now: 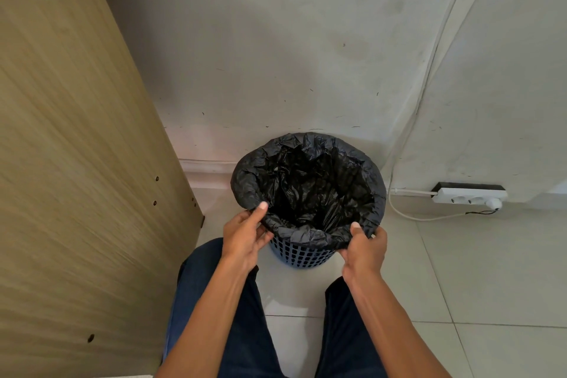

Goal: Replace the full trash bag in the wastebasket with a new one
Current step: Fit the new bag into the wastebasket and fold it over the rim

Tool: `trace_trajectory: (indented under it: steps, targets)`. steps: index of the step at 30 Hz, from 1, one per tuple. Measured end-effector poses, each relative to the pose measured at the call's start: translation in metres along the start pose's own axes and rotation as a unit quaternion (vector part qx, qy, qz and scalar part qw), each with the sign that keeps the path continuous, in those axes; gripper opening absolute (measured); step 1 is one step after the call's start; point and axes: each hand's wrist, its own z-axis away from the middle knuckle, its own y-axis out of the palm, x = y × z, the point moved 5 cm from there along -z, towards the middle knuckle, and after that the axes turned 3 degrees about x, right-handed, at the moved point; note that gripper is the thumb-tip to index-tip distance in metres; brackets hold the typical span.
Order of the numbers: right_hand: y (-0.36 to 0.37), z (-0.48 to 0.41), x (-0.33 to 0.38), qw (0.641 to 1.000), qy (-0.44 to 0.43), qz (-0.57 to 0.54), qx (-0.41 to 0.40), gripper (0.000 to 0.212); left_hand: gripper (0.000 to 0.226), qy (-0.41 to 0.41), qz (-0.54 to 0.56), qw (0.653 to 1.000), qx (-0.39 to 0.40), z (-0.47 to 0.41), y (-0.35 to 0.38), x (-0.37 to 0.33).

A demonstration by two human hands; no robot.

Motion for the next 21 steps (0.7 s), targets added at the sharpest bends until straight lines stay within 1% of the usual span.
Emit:
trace_trajectory:
  steps: [2, 6, 9, 11, 14, 16, 18, 19, 21]
  targets:
    - [0.002, 0.003, 0.002, 1.0, 0.009, -0.008, 0.007, 0.035, 0.012, 0.021, -0.001, 1.0, -0.021, -0.001, 0.002, 0.001]
    - [0.001, 0.0, 0.005, 0.998, 0.035, -0.051, 0.033, 0.037, 0.026, 0.042, 0.024, 0.998, -0.047, 0.001, 0.006, 0.009]
    - [-0.004, 0.001, 0.002, 0.985, 0.085, -0.138, 0.064, 0.04, 0.026, 0.054, 0.048, 0.996, -0.054, 0.006, 0.011, 0.016]
    - [-0.009, 0.007, 0.0, 0.966, 0.124, -0.213, 0.077, 0.04, 0.022, 0.063, 0.07, 0.994, -0.061, 0.01, 0.015, 0.022]
    - [-0.023, 0.015, -0.006, 0.945, 0.145, -0.289, 0.051, 0.051, 0.014, 0.077, 0.082, 0.991, -0.077, 0.018, 0.02, 0.033]
    - [-0.03, 0.019, -0.012, 0.951, 0.14, -0.275, 0.017, 0.052, 0.01, 0.078, 0.082, 0.99, -0.083, 0.024, 0.026, 0.043]
    - [-0.027, 0.03, -0.02, 0.967, 0.145, -0.21, 0.001, 0.046, 0.008, 0.079, 0.09, 0.989, -0.085, 0.031, 0.033, 0.052]
    - [-0.022, 0.037, -0.025, 0.974, 0.151, -0.17, 0.004, 0.041, 0.007, 0.081, 0.096, 0.988, -0.087, 0.035, 0.036, 0.056]
    - [-0.007, 0.048, -0.03, 0.983, 0.143, -0.106, 0.034, 0.03, 0.009, 0.081, 0.107, 0.987, -0.09, 0.041, 0.041, 0.065]
